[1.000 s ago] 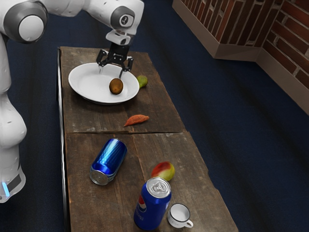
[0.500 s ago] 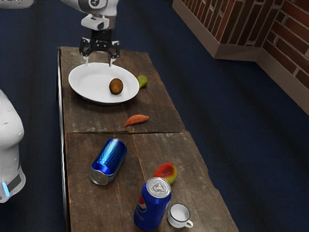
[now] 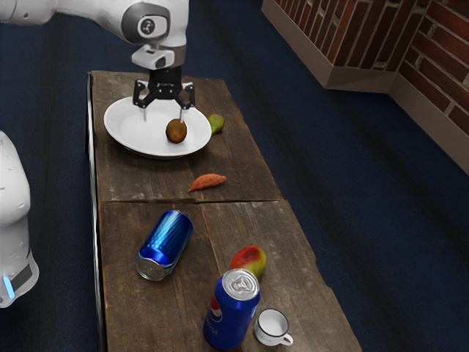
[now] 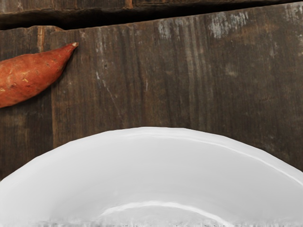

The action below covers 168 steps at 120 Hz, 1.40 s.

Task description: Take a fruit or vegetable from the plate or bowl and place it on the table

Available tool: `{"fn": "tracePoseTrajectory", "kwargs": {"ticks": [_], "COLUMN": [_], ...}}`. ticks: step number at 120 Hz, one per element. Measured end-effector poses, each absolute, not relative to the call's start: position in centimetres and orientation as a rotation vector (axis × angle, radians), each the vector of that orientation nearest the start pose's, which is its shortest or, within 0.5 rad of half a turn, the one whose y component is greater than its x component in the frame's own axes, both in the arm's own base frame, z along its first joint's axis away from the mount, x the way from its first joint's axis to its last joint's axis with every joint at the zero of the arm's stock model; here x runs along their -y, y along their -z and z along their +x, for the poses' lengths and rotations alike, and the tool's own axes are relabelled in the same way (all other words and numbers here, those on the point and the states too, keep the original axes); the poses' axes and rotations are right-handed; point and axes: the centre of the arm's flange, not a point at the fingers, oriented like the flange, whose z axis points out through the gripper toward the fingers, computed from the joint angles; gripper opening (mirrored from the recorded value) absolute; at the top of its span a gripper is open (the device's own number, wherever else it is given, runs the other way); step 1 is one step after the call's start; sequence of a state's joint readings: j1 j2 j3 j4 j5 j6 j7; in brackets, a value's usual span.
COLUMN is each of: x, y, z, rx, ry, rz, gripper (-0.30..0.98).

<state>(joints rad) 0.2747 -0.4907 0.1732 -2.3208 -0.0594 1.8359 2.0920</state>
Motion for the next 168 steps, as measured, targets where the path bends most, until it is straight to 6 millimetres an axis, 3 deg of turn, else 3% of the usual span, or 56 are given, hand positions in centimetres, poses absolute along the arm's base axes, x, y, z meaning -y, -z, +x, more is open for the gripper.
{"fn": "tracePoseTrajectory", "kwargs": {"ticks": [26, 49, 69, 117, 168], "x": [-18.9, -21.5, -21.8, -24.6, -24.3], "y": [-51.2, -51.5, -51.5, -50.8, -50.2], "z": [38.1, 37.2, 37.1, 35.8, 35.9], "rx": [-2.29, -2.197, -2.182, -2.097, -2.106], "ry": [0.203, 0.204, 0.202, 0.194, 0.199], "rz": [-2.163, -2.215, -2.221, -2.307, -2.314], "gripper": [0.69, 0.69, 0.69, 0.69, 0.69]}}
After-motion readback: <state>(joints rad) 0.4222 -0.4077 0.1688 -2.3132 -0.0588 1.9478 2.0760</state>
